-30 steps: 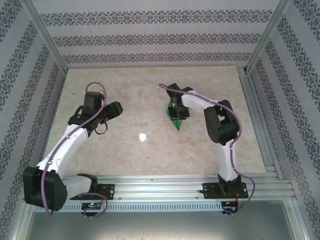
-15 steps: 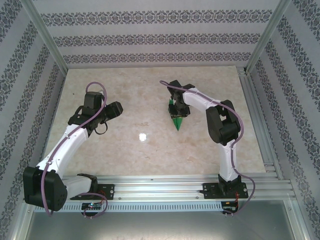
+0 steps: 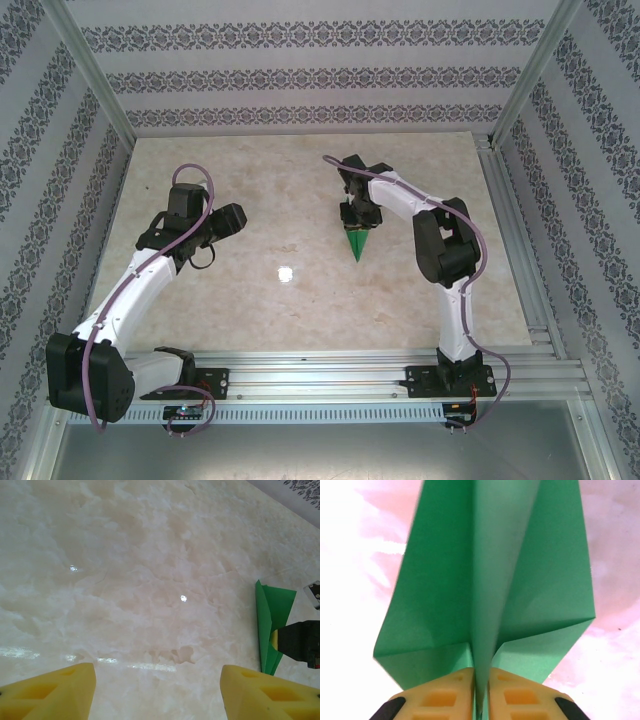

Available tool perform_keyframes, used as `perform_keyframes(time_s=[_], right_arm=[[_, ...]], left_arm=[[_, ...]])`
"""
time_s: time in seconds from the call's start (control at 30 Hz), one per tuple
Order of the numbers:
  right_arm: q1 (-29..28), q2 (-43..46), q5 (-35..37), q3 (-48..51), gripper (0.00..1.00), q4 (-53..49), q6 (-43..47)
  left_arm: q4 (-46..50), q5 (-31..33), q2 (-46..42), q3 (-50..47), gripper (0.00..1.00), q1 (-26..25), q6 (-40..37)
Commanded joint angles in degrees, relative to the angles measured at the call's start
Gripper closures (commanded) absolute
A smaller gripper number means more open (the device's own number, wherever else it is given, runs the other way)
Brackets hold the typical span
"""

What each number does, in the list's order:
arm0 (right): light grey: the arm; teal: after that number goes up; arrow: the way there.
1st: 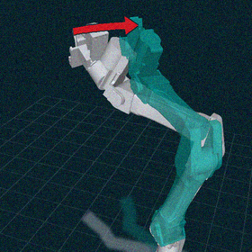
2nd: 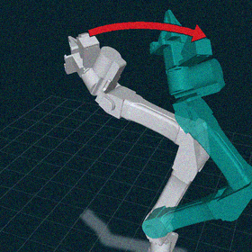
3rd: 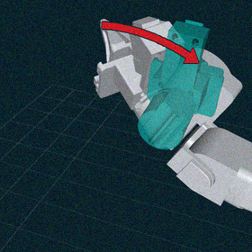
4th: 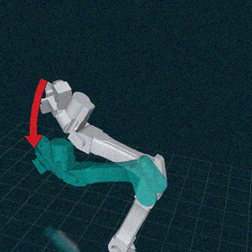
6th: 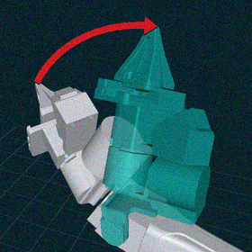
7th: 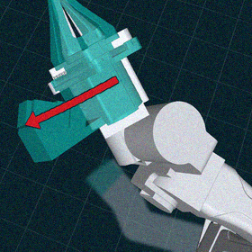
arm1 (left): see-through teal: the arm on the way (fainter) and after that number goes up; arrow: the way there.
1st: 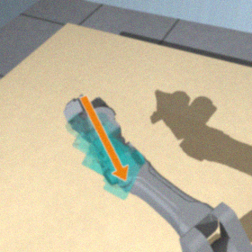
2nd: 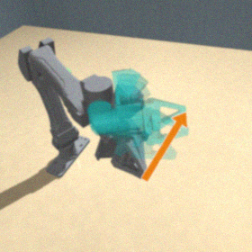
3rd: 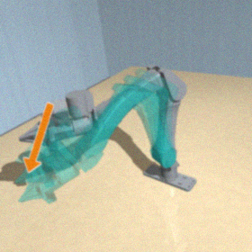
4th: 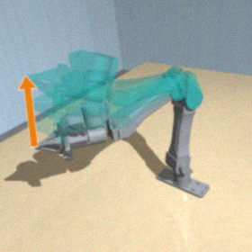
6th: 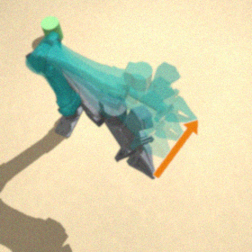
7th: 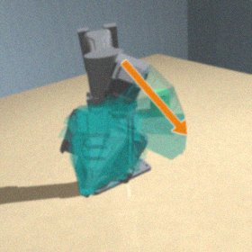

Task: Fold a paper plane with a square sheet of paper (fold left side to right side)
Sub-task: Press the paper plane at the center of the table.

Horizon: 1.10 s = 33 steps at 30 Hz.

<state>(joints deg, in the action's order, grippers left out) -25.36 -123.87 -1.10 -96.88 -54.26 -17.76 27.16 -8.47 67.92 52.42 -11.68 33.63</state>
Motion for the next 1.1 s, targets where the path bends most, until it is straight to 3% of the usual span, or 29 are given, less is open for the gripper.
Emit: perform_keyframes(time_s=[0.0, 0.17, 0.47, 1.07], right_arm=[[0.4, -1.4, 0.1, -1.3, 0.9, -0.4, 0.9], [0.3, -1.5, 0.0, -1.3, 0.93, -0.7, 1.1], [0.3, -2.3, 0.5, -2.6, 0.8, -2.0, 1.4], [0.5, -6.2, -1.6, -4.3, 0.69, -4.1, 2.3]], left_arm=[[1.0, -0.1, -0.1, 1.1, 0.32, 0.7, -1.3], [1.2, -0.1, 0.0, 1.5, 0.32, 0.6, -1.5], [1.2, -0.4, -0.1, 1.8, 0.32, 0.6, -1.5], [1.0, -0.7, 0.0, 1.3, 0.31, 0.7, -1.5]])
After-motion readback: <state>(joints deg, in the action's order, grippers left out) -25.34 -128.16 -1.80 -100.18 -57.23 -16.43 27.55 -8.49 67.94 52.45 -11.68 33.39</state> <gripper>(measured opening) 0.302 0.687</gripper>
